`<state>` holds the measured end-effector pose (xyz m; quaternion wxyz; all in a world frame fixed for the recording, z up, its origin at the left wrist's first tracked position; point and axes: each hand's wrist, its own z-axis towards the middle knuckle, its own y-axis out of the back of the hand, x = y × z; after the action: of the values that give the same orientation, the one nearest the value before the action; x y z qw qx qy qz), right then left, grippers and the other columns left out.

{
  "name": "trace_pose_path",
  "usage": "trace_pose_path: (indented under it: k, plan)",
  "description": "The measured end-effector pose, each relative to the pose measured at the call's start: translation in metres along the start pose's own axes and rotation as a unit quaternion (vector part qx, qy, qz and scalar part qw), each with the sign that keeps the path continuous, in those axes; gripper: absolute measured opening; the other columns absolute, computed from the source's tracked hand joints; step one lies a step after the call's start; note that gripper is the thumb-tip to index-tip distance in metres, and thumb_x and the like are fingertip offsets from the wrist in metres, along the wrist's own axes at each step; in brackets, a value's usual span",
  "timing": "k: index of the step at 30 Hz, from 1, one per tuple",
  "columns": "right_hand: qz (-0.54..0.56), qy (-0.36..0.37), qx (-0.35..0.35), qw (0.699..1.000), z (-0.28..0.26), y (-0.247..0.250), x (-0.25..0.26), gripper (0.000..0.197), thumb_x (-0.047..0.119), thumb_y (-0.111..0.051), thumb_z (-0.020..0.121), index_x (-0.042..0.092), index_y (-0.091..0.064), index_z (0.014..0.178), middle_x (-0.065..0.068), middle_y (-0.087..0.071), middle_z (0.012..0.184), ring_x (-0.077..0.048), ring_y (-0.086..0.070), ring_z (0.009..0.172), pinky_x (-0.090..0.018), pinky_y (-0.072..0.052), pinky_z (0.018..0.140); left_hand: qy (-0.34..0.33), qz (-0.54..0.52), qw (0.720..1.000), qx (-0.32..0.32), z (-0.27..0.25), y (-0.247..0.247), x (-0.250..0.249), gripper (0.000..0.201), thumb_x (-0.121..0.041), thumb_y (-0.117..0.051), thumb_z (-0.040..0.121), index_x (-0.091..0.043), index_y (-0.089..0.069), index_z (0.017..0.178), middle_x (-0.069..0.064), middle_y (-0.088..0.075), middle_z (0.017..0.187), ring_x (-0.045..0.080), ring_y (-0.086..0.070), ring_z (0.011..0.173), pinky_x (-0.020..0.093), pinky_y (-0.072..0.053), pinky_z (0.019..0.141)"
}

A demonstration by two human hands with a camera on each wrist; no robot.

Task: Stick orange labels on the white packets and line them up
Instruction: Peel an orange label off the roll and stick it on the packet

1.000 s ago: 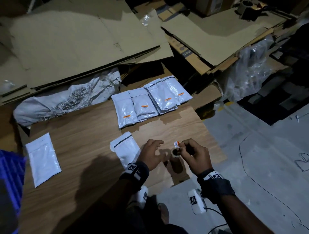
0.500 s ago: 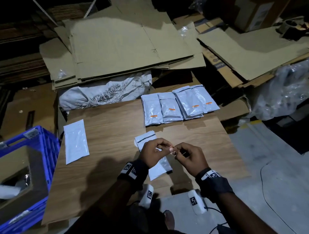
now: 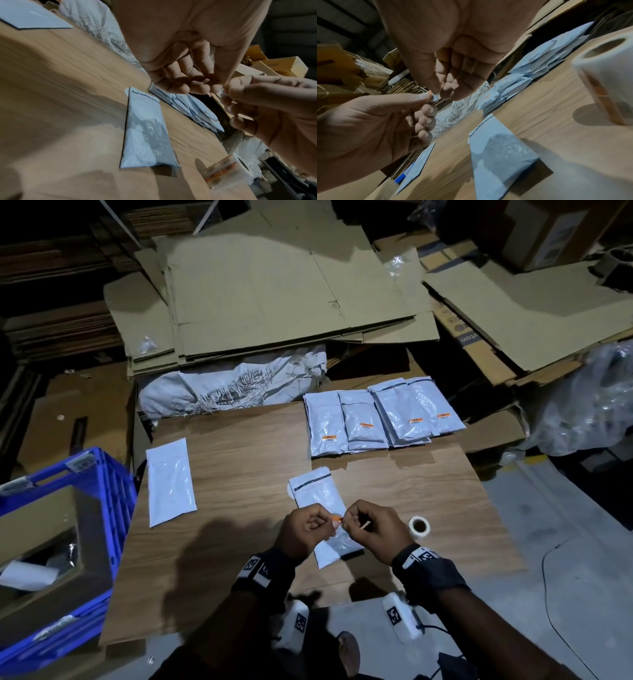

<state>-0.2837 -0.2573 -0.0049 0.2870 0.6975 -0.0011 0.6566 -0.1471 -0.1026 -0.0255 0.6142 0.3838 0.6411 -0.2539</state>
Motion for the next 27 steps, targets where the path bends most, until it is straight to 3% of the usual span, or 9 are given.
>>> trace_pose_path:
  k: [5, 9, 11, 19, 24, 27]
  plan:
    - [0.023, -0.021, -0.031, 0.999, 0.005, -0.008, -0.001, 0.019, 0.001, -0.072, 0.089, 0.016, -0.066, 0.098, 0.000, -0.065, 0.077, -0.005, -0.058, 0.068, -0.018, -0.048, 0.066, 0.030, -0.019, 0.999, -0.025, -0.003, 0.000, -0.001, 0.013, -0.007, -0.072, 0.093, -0.009, -0.069, 0.080, 0.010, -0.074, 0.075, 0.015, -0.064, 0.064, 0.021, -0.048, 0.062]
    - [0.018, -0.019, -0.029, 0.999, 0.010, -0.012, -0.005, 0.012, 0.002, -0.070, 0.090, 0.013, -0.070, 0.085, 0.015, -0.062, 0.071, -0.003, -0.057, 0.066, -0.017, -0.046, 0.066, 0.044, -0.005, 0.998, -0.037, -0.002, 0.002, 0.002, 0.018, -0.012, -0.073, 0.093, -0.013, -0.068, 0.076, 0.010, -0.075, 0.073, 0.014, -0.064, 0.063, 0.021, -0.047, 0.060]
    - [0.013, -0.018, -0.022, 1.000, 0.010, -0.011, -0.006, 0.012, 0.001, -0.069, 0.091, 0.011, -0.069, 0.083, 0.016, -0.063, 0.071, -0.003, -0.057, 0.066, -0.017, -0.046, 0.066, 0.045, 0.001, 0.998, -0.035, -0.002, 0.003, 0.004, 0.017, -0.013, -0.074, 0.093, -0.012, -0.069, 0.076, 0.009, -0.074, 0.072, 0.013, -0.064, 0.062, 0.019, -0.047, 0.061]
    - [0.004, -0.037, -0.024, 0.999, 0.012, -0.012, -0.021, 0.013, 0.006, -0.069, 0.089, 0.017, -0.070, 0.084, 0.014, -0.062, 0.071, -0.007, -0.057, 0.066, -0.026, -0.047, 0.066, 0.036, 0.032, 0.999, -0.004, 0.002, 0.006, 0.011, 0.016, -0.017, -0.076, 0.091, -0.007, -0.070, 0.080, 0.008, -0.072, 0.070, 0.016, -0.066, 0.064, 0.026, -0.052, 0.066]
    - [-0.018, -0.081, -0.024, 0.996, 0.009, -0.015, -0.029, 0.012, 0.004, -0.069, 0.089, 0.015, -0.073, 0.090, 0.000, -0.070, 0.076, -0.005, -0.057, 0.066, -0.019, -0.045, 0.065, 0.061, 0.064, 0.996, 0.000, 0.003, 0.001, 0.027, 0.016, -0.019, -0.075, 0.090, -0.011, -0.070, 0.077, 0.006, -0.072, 0.069, 0.015, -0.064, 0.064, 0.031, -0.052, 0.065]
    - [-0.045, -0.141, -0.044, 0.988, 0.007, -0.017, -0.037, 0.012, 0.008, -0.074, 0.086, 0.018, -0.075, 0.093, -0.001, -0.072, 0.078, -0.013, -0.064, 0.068, -0.020, -0.048, 0.065, 0.071, 0.089, 0.993, -0.014, 0.001, -0.008, 0.037, 0.018, -0.021, -0.075, 0.090, -0.014, -0.069, 0.074, 0.001, -0.072, 0.068, 0.016, -0.065, 0.063, 0.033, -0.052, 0.063]
